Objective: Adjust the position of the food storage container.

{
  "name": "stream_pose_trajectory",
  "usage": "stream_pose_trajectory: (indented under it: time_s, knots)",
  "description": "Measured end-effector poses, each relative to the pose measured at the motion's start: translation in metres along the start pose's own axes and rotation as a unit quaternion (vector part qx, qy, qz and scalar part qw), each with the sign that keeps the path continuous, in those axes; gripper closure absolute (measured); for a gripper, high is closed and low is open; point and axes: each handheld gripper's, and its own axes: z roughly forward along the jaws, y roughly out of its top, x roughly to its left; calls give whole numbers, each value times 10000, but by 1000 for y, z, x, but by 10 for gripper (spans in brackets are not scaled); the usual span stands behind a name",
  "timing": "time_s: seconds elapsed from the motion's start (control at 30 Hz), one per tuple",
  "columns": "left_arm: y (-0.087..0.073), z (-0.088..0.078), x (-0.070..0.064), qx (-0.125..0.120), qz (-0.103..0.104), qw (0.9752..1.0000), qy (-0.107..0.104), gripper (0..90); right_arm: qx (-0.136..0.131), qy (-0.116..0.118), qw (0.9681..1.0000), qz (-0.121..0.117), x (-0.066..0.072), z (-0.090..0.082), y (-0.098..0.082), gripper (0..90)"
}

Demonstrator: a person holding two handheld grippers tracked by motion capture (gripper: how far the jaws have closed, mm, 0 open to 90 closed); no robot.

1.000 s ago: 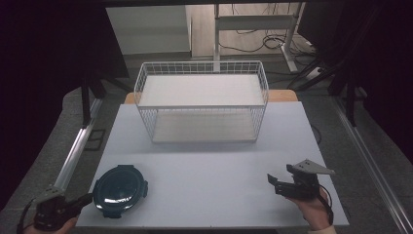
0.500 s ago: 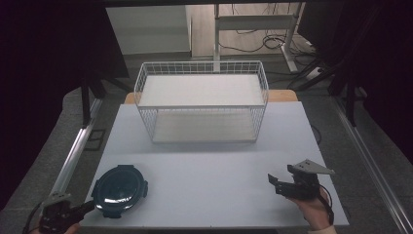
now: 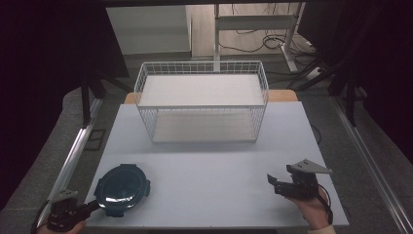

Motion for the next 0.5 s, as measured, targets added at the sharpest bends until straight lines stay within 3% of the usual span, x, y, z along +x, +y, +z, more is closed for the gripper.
stream_pose_trajectory:
  time_s: [0.5]
  knots:
    - [28, 29, -18, 66, 230, 9996, -138, 898, 44, 26, 10000, -6, 1, 3, 0, 185]
